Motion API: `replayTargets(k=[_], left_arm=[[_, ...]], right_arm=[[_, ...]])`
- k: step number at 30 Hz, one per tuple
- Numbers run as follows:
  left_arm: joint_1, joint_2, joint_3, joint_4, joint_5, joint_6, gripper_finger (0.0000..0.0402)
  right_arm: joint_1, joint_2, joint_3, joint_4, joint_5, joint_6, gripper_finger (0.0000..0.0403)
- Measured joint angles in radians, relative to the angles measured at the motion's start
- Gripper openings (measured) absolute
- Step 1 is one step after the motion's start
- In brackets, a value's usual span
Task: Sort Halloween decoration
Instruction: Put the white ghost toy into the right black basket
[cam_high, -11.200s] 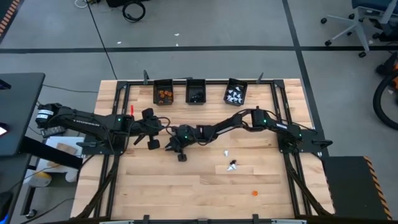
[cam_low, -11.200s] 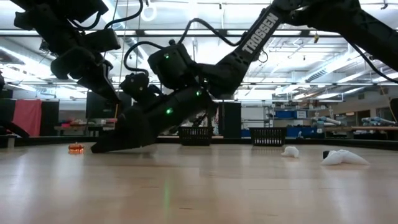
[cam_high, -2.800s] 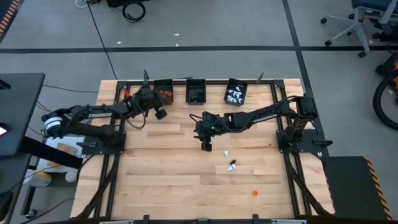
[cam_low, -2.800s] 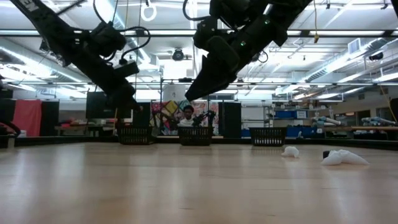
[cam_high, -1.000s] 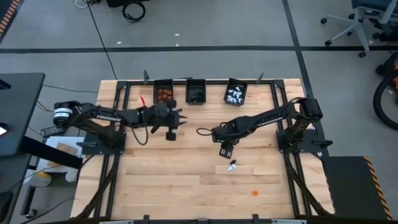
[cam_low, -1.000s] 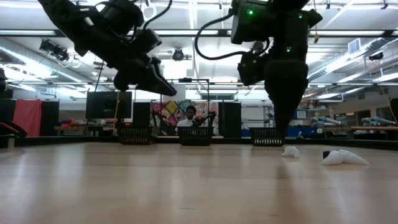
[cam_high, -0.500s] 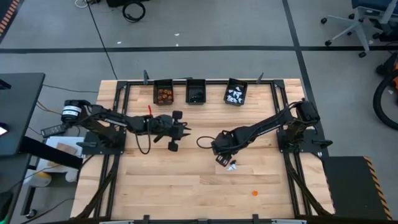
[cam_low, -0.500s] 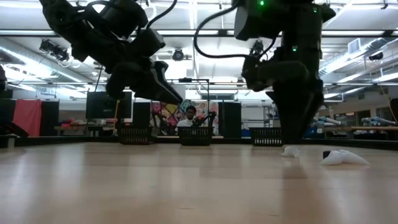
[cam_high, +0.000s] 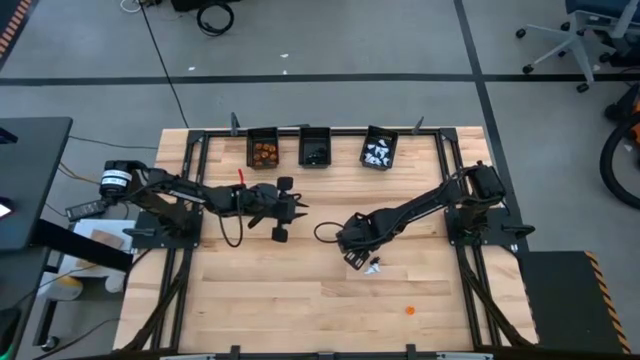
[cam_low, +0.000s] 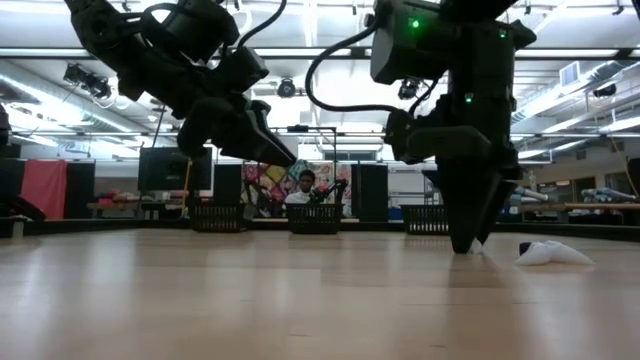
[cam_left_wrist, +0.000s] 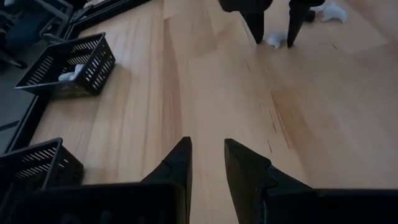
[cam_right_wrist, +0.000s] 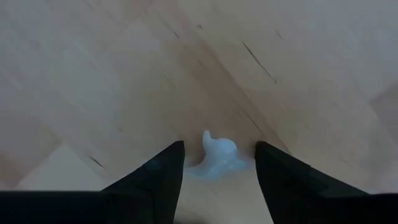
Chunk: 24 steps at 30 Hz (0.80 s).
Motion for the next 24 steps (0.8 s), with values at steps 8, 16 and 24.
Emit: replayTargets(k=[8, 16, 24], left_arm=[[0.000, 0.000, 0.000, -0.006, 0.000, 0.009, 0.0073], [0.000, 0.000, 0.000, -0.013, -0.010, 0.020, 0.0073], [0.000, 0.000, 0.000, -0.016, -0.011, 0.020, 0.0073]], right_arm=[[-0.001, -0.007, -0.002, -0.004, -0.010, -0.015, 0.0156], [0.000, -0.009, -0.002, -0.012, 0.003, -0.059, 0.0081], [-0.002, -0.008, 0.011, -0.068, 0.015, -0.101, 0.0069]])
